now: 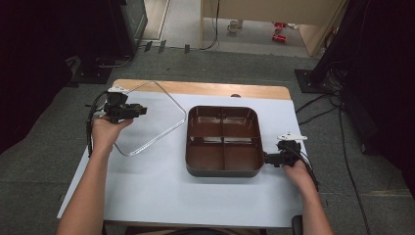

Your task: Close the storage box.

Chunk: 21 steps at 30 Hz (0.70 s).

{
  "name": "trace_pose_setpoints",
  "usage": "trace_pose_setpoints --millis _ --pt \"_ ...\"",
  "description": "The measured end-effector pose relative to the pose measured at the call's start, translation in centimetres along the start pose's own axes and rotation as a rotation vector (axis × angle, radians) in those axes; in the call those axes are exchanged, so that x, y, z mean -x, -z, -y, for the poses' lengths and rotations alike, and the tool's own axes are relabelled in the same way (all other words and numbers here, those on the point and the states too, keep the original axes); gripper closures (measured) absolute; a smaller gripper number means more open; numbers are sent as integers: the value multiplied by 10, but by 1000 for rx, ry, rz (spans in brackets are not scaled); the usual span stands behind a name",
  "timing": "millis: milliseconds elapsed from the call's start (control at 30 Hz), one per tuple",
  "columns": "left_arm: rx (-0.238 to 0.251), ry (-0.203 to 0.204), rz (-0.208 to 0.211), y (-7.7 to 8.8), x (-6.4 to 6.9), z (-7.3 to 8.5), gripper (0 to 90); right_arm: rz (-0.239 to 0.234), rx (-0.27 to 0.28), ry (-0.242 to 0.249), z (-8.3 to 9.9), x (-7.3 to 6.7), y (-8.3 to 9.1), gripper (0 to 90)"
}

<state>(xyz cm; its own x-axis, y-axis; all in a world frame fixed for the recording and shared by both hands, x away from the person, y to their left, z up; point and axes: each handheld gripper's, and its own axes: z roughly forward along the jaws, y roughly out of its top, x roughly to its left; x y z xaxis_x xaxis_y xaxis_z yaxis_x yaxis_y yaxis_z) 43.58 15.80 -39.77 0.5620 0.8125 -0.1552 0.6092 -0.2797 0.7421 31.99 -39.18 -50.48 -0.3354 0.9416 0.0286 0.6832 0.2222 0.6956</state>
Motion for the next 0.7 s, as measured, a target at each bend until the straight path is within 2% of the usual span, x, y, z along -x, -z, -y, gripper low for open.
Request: trace_pose_setpoints --millis 233,333,367,500,600,700 --pt "26 -49 26 11 19 -11 601 0 0 0 0 0 0 0" --pt "23 -67 49 12 27 -15 601 0 0 0 0 0 0 0" --pt "22 -78 71 13 32 -17 601 0 0 1 0 0 0 0" --pt "20 -103 92 14 41 -21 601 0 0 1 0 0 0 0" --pt "24 -133 114 11 55 -24 601 0 -1 -1 0 0 0 0" --pt "24 -143 130 8 61 -25 601 0 -1 -1 0 0 0 0"
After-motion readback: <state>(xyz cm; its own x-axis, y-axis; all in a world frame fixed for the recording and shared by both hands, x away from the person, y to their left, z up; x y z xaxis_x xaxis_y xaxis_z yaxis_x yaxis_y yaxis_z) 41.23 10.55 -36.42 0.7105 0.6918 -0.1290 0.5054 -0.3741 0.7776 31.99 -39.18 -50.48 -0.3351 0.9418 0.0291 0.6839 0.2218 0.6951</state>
